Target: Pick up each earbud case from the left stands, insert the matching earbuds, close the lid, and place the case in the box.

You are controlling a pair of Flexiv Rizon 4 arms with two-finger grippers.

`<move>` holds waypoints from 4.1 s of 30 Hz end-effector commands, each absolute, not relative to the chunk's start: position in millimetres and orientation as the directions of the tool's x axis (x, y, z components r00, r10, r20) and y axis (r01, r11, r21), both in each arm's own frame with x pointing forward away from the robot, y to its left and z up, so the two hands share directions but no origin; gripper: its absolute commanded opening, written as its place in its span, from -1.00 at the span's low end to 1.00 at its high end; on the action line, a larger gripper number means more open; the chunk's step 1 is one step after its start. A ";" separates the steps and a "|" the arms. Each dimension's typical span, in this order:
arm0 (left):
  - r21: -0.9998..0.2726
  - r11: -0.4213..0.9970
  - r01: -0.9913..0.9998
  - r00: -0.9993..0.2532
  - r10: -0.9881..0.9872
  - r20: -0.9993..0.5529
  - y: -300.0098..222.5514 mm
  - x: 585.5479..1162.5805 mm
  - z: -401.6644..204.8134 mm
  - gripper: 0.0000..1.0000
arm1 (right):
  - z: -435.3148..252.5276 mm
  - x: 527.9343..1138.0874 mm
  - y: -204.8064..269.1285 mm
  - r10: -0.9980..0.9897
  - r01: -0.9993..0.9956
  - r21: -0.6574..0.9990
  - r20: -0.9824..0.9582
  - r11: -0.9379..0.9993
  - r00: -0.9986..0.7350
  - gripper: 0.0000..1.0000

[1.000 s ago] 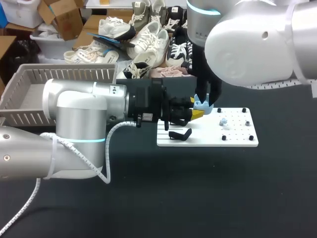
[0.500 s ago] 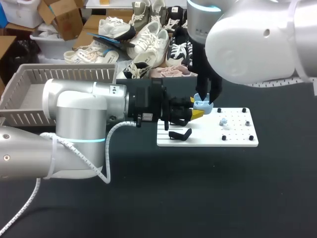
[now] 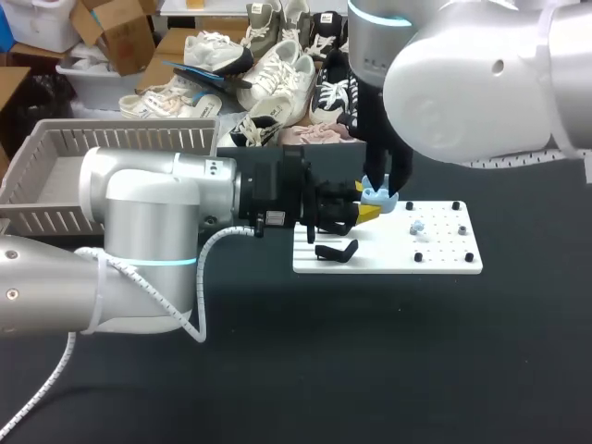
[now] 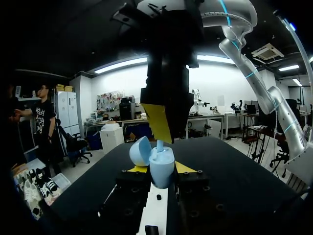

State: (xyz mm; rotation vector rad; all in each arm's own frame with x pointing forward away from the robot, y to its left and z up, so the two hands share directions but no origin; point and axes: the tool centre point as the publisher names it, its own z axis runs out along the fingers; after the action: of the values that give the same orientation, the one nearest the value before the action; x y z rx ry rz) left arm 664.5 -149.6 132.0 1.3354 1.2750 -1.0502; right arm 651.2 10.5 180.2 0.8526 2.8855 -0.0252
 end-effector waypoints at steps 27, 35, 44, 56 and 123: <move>0.085 0.031 0.996 0.079 0.153 -0.985 -150.0 663.0 131.3 -1.00 | 173.6 652.3 8.8 0.549 0.549 0.032 -0.114 0.835 -0.828 -1.00; 0.085 0.031 0.996 0.079 0.153 -0.985 -150.0 663.0 131.3 -1.00 | 172.6 651.9 7.7 0.547 0.546 0.038 -0.109 0.837 -0.830 -0.62; 0.085 0.031 0.996 0.079 0.153 -0.985 -150.0 663.0 131.3 -1.00 | 172.8 650.5 6.3 0.545 0.544 0.041 -0.111 0.838 -0.831 -0.45; 0.085 0.031 0.996 0.079 0.153 -0.985 -150.0 663.0 131.3 -1.00 | 189.1 626.4 -6.4 0.481 0.477 0.070 -0.196 0.876 -0.855 -0.62; 0.085 0.031 0.996 0.079 0.153 -0.985 -150.0 663.0 131.3 -1.00 | 62.0 705.7 -80.0 0.273 0.211 0.258 -0.237 0.943 -0.932 -0.31</move>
State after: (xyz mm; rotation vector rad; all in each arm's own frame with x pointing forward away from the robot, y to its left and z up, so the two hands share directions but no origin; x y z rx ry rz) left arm 664.5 -149.4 132.1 1.3350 1.2750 -1.0500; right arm 701.7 -82.4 65.9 0.3566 2.8238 0.3308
